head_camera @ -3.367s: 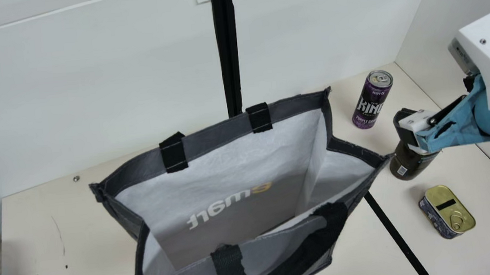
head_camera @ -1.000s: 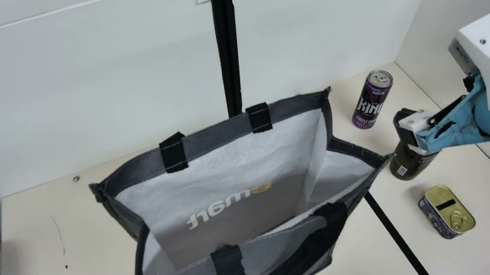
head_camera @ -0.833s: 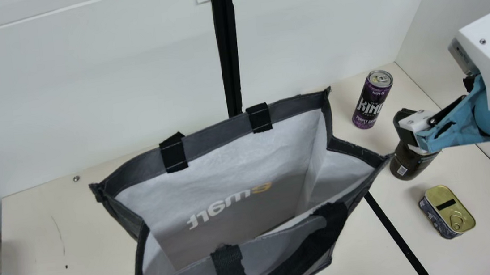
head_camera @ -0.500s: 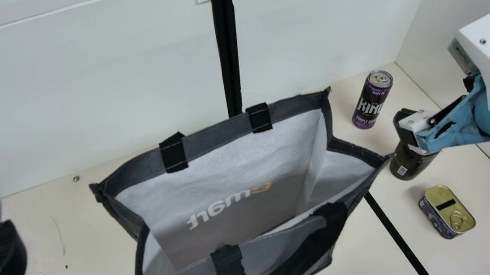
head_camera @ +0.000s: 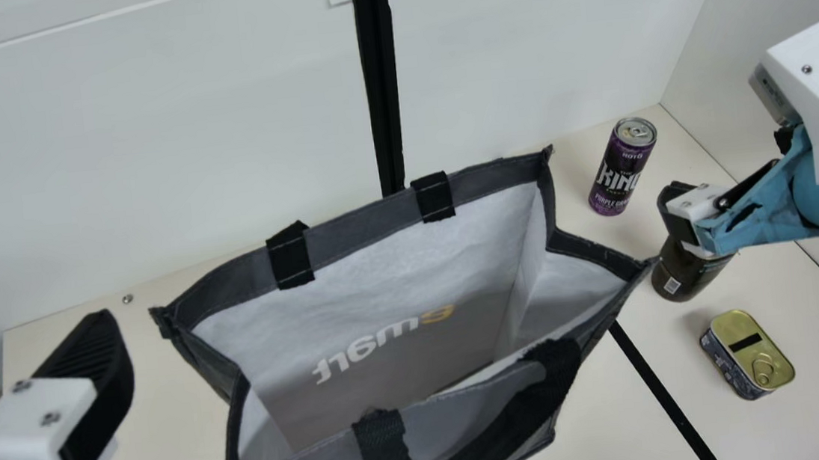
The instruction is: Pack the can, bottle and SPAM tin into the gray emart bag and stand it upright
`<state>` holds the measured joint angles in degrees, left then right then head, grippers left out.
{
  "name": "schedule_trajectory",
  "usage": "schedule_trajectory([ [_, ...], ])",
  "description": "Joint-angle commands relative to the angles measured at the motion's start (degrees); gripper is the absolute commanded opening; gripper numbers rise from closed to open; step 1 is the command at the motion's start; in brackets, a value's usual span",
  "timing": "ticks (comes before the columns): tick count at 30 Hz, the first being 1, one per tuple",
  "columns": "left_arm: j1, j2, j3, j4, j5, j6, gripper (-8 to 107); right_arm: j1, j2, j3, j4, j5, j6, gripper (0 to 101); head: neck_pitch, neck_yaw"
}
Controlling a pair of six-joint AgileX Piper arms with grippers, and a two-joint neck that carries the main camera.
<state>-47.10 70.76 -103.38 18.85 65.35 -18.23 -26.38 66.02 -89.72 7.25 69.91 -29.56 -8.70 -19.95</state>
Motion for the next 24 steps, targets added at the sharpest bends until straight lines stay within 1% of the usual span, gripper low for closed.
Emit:
schedule_trajectory([
  [1, -0.4, 0.8, -1.1, -0.6, -0.3, 0.6, 90, 0.0, 0.0, 0.0, 0.0, 0.0, 0.0, 95, -1.3, 0.0],
  [11, -1.0, 4.7, -6.2, -6.2, -3.0, 5.7, 90, 0.0, 0.0, 0.0, 0.0, 0.0, 0.0, 95, -1.3, 0.0],
  [24, -1.7, 9.3, -10.7, -11.5, -6.1, 14.3, 90, 0.0, 0.0, 0.0, 0.0, 0.0, 0.0, 95, -1.3, 0.0],
])
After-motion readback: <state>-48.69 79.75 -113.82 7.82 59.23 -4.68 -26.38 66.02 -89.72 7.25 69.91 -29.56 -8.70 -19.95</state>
